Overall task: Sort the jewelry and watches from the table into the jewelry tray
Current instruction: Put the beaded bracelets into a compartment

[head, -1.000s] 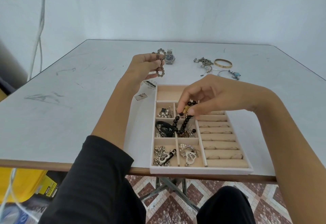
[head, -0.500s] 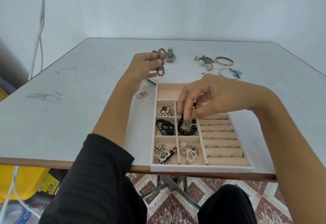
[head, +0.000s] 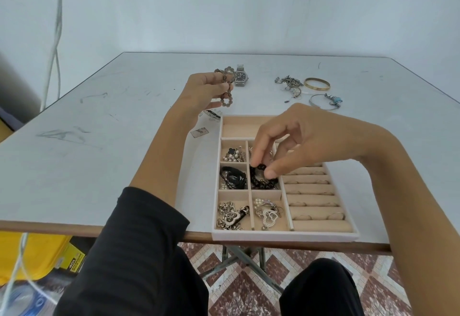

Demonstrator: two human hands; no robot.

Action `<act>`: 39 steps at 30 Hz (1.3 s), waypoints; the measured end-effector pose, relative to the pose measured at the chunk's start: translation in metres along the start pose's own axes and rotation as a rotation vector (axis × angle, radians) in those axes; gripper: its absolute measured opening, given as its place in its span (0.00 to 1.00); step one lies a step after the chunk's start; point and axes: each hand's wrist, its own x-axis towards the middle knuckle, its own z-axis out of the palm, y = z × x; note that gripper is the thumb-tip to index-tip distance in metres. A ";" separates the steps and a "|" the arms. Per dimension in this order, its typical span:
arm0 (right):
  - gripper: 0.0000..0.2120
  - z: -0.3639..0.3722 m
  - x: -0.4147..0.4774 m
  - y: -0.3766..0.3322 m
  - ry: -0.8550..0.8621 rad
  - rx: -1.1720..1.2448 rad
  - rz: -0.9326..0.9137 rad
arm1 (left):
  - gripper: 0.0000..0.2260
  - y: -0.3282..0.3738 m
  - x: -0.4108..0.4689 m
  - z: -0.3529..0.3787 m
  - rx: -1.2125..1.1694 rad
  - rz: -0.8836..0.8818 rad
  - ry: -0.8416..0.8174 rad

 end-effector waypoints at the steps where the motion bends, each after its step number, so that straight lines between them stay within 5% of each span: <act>1: 0.10 0.001 0.001 0.001 -0.015 -0.020 0.003 | 0.10 0.000 0.000 0.000 0.003 0.000 -0.001; 29: 0.04 0.006 0.011 0.013 0.001 -0.109 -0.034 | 0.10 -0.003 0.001 0.001 0.061 0.000 -0.019; 39: 0.07 0.018 0.010 0.017 0.108 -0.113 -0.002 | 0.10 0.002 0.001 -0.003 -0.161 -0.030 -0.024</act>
